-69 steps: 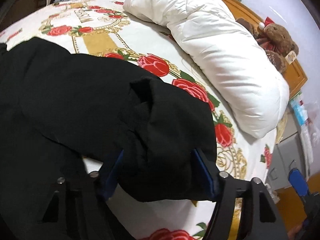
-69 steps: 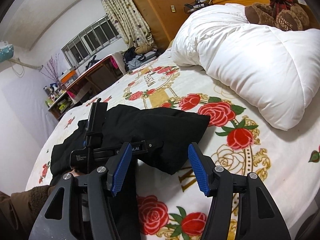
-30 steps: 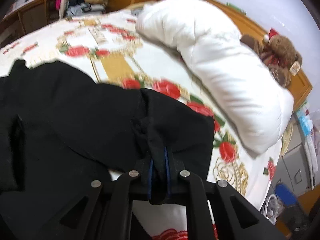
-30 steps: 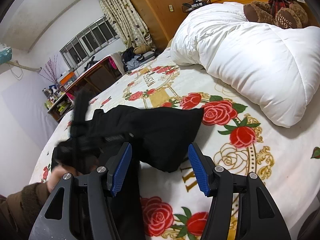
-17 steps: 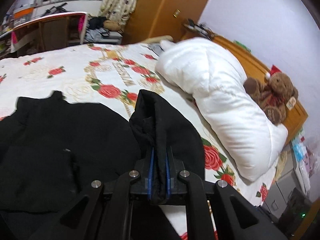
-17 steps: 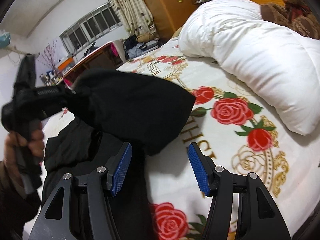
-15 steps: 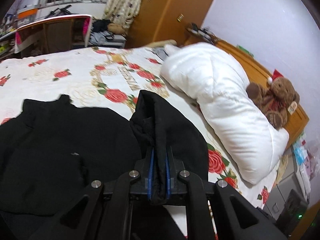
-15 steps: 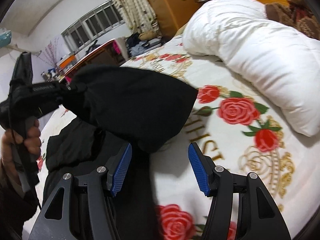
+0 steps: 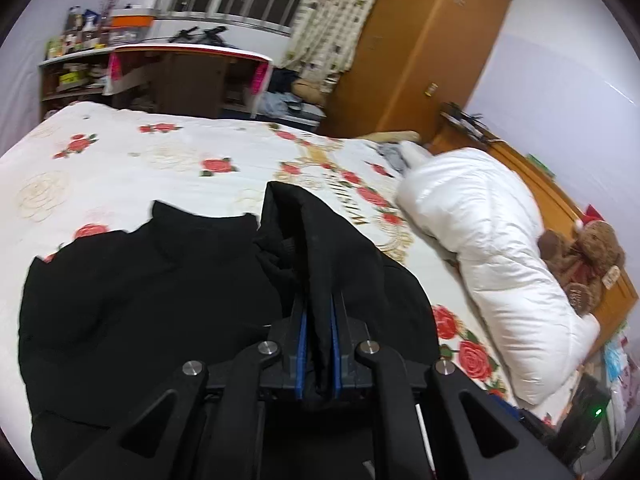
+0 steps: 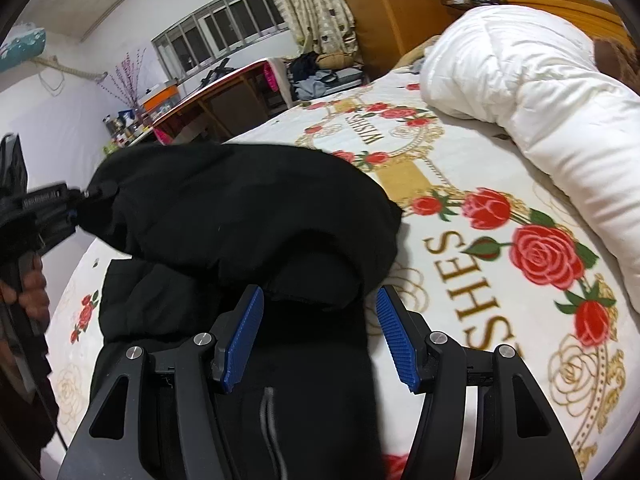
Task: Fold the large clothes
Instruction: 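Fold the gripped coat side inward with the left tool toward the right tool, then open both tools and lift them off the folded coat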
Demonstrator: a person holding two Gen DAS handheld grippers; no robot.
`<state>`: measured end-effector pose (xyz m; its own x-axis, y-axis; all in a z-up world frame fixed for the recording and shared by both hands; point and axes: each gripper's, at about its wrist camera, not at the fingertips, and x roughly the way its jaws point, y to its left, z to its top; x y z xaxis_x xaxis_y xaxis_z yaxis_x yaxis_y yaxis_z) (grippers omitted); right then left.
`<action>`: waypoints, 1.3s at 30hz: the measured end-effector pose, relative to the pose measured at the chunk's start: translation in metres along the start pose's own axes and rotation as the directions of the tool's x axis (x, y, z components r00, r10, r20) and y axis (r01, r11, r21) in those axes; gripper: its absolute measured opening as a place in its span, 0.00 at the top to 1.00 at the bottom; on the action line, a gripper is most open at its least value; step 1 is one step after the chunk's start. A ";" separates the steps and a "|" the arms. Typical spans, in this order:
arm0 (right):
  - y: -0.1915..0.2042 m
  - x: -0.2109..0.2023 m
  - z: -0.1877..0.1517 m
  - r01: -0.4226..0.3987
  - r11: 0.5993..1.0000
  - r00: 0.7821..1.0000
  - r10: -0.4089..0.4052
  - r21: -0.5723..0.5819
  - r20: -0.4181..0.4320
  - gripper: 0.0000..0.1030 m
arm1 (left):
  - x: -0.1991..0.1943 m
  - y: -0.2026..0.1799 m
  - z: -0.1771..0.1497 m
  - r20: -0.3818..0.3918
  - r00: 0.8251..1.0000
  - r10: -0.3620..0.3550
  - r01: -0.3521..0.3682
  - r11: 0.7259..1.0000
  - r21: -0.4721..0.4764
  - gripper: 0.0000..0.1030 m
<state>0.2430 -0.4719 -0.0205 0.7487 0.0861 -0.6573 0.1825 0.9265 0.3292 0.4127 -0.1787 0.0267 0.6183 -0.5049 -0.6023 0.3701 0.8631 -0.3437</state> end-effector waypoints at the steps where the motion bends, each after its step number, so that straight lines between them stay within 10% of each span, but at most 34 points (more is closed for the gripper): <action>1: 0.004 0.003 0.001 -0.002 1.000 1.000 0.002 -0.004 -0.004 0.42 | 0.000 0.008 -0.002 -0.004 1.000 0.008 -0.008 1.000 -0.013 0.90; 14: 0.023 0.035 0.004 0.021 0.999 0.998 -0.023 -0.040 -0.052 0.42 | 0.004 0.104 -0.059 -0.062 0.992 0.109 -0.120 0.974 -0.191 0.90; 36: 0.050 0.085 0.013 0.067 0.983 0.991 -0.086 -0.172 -0.105 0.42 | 0.010 0.144 -0.072 -0.085 0.950 0.300 -0.308 0.945 -0.109 0.84; 39: 0.055 0.093 0.020 0.069 0.979 0.991 -0.090 -0.194 -0.103 0.42 | 0.002 0.142 -0.057 -0.050 0.956 0.290 -0.294 0.948 -0.119 0.59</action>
<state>0.3357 -0.4206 -0.0496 0.6595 0.0397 -0.7506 0.1061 0.9837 0.1452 0.4271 -0.0565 -0.0643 0.6635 -0.2316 -0.7114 0.0869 0.9683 -0.2342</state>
